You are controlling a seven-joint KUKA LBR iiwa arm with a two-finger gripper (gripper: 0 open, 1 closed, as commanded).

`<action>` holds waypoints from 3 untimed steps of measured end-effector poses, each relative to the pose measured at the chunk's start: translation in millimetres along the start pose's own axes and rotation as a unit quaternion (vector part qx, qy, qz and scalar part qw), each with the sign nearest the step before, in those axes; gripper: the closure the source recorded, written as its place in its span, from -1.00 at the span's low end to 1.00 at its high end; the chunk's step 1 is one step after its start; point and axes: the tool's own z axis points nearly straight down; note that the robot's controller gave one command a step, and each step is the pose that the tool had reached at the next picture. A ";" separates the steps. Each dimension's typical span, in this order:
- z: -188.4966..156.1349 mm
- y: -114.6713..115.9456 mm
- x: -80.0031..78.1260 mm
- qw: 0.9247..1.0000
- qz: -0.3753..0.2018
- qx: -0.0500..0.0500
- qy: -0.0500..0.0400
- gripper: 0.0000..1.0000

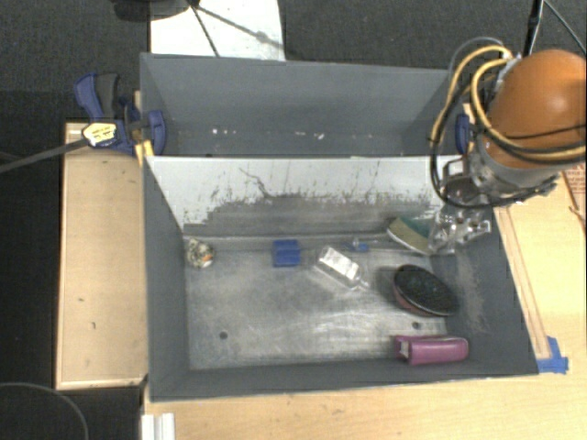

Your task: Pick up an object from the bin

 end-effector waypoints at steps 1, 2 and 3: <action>50.3 14.1 4.7 0.975 0.223 0.000 0.000 1.00; 48.8 13.1 4.6 0.975 0.223 0.002 0.000 -1.00; 105.5 24.4 1.5 0.979 0.204 0.009 0.001 -1.00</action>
Offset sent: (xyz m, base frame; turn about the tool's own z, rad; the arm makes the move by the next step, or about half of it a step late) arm -0.0145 -0.0017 -0.0493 0.4488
